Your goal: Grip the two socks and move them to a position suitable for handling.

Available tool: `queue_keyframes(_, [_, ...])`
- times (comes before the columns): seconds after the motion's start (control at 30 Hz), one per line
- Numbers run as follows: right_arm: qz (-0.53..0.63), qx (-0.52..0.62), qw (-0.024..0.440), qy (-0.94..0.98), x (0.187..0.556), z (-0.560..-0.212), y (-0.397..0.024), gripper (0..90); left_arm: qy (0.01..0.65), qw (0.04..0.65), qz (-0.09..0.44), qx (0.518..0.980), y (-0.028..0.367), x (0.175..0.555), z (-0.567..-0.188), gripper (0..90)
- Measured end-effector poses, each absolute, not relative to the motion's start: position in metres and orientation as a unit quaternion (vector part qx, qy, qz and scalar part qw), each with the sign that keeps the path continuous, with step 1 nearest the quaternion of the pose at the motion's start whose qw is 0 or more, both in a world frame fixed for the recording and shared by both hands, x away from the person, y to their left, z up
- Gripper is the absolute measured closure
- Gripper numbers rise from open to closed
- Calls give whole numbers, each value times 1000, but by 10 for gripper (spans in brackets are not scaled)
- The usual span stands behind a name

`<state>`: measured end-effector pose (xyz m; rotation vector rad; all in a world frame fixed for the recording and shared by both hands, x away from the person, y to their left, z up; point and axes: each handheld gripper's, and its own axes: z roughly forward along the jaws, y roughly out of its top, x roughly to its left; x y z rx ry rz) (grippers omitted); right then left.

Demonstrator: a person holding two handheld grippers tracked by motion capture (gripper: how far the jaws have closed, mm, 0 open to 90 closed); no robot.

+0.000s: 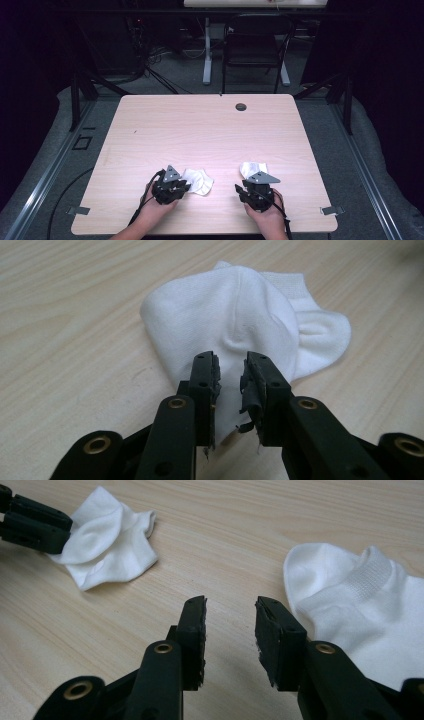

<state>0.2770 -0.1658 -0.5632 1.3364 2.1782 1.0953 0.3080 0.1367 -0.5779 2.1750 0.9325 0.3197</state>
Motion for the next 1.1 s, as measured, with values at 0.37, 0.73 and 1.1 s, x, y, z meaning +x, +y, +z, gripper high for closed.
queue_keyframes(0.37, [386,472,182,771,277,-564,-165,659,368,378,111,842,138,293,-579,745])
queue_keyframes(0.73, [397,477,205,757,277,-555,-175,667,378,383,91,838,134,286,-578,731])
queue_keyframes(1.1, [390,507,239,730,288,-549,-202,707,360,402,101,836,139,285,-567,666])
